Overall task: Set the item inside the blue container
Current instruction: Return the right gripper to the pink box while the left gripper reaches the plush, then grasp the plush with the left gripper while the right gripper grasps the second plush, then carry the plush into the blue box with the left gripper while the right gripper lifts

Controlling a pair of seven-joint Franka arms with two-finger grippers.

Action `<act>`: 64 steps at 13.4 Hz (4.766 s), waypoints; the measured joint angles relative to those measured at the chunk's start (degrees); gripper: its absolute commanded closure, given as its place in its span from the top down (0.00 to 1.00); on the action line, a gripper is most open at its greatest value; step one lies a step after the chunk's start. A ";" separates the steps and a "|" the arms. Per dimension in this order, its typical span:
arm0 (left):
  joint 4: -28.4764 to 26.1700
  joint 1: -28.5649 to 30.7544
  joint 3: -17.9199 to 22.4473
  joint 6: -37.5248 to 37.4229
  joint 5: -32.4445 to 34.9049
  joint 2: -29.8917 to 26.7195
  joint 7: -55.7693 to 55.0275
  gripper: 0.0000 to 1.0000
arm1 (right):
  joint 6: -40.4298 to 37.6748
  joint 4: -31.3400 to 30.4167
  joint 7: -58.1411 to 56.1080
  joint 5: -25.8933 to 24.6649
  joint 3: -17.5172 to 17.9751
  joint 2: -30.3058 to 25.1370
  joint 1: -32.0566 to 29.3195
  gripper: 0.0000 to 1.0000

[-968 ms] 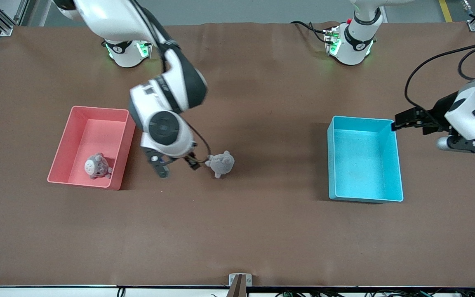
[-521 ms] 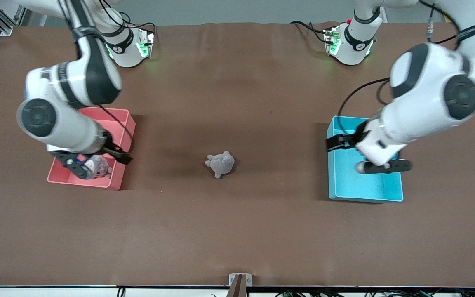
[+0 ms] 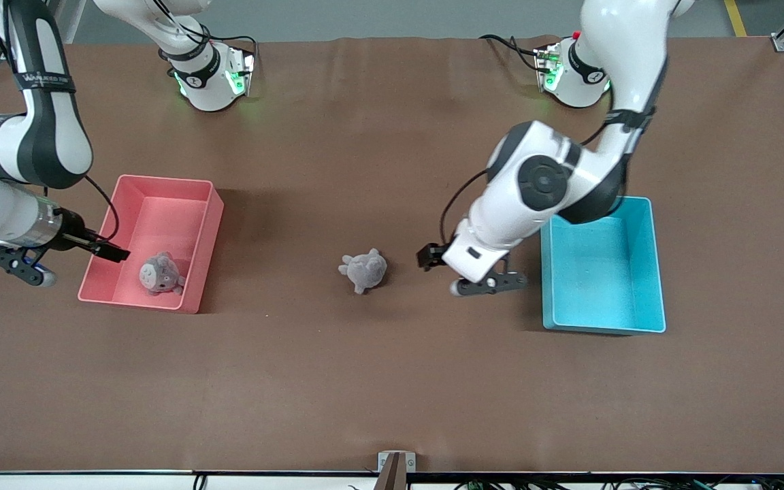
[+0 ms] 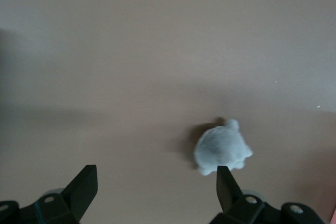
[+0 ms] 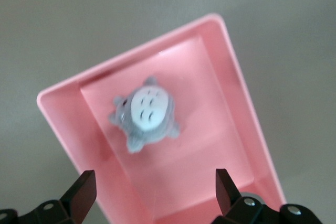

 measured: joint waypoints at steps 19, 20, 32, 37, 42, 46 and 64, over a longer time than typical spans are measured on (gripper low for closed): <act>5.26 -10.06 -0.12 20.58 -2.73 17.60 -3.56 0.98 | 18.80 -7.27 -3.13 0.00 1.84 11.76 3.74 1.00; 5.34 -10.07 -0.12 21.33 -2.73 18.07 -3.56 0.97 | 18.80 -7.52 -3.13 0.00 1.83 11.80 3.73 1.00; 5.63 -12.62 -0.09 25.89 -2.81 21.56 -3.61 0.45 | 18.95 -7.75 -3.13 0.07 1.76 14.24 3.67 1.00; 5.98 -12.46 0.03 25.93 -2.81 21.57 -3.61 0.23 | 18.96 -7.75 -3.13 0.07 1.71 14.66 3.66 0.97; 7.52 -12.23 0.62 20.01 -2.81 19.33 -3.61 0.20 | 18.95 -7.78 -3.12 0.08 1.71 14.85 3.66 0.59; 8.44 -11.58 3.59 0.15 -2.53 9.05 -2.71 0.19 | 18.95 -7.78 -3.09 0.09 1.71 14.86 3.66 0.41; -23.01 22.81 4.67 -9.06 15.00 -12.84 42.90 0.19 | -1.30 7.13 -3.08 0.12 1.35 14.60 3.25 0.01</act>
